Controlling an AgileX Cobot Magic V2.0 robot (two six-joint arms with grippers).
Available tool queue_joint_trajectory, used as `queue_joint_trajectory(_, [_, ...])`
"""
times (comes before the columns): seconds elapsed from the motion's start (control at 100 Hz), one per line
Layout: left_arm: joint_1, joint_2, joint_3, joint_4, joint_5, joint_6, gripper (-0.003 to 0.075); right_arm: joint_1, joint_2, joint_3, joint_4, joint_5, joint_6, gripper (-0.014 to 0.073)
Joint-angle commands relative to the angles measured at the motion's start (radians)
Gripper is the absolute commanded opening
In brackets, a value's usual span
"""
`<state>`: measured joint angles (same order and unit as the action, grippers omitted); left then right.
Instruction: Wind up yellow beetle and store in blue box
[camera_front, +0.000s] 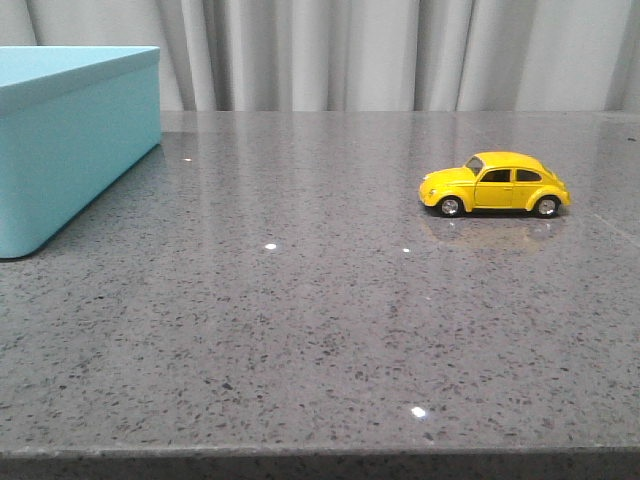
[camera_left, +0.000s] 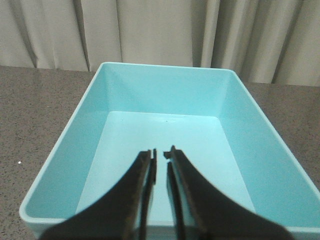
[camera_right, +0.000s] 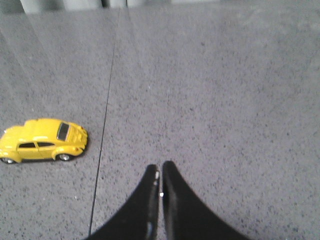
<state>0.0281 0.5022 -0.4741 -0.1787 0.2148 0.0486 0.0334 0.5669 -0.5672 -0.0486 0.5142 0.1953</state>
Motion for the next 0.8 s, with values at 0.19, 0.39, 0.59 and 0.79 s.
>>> queue_joint_trajectory(0.19, [0.001,0.017,-0.050,-0.009,-0.050,0.002,0.0380,0.000,0.149,-0.158,0.021,0.071,-0.004,0.0344])
queue_joint_trajectory(0.39, [0.001,0.017,-0.105,-0.007,0.009,0.081,0.0400,0.000,0.283,-0.292,0.055,0.218,-0.004,0.0444])
queue_joint_trajectory(0.59, [0.001,0.017,-0.137,-0.007,0.011,0.081,0.0498,0.073,0.405,-0.433,0.072,0.301,-0.023,0.0446])
queue_joint_trajectory(0.79, [0.001,0.017,-0.139,-0.007,0.013,0.081,0.0496,0.212,0.551,-0.585,0.085,0.371,-0.011,0.0446])
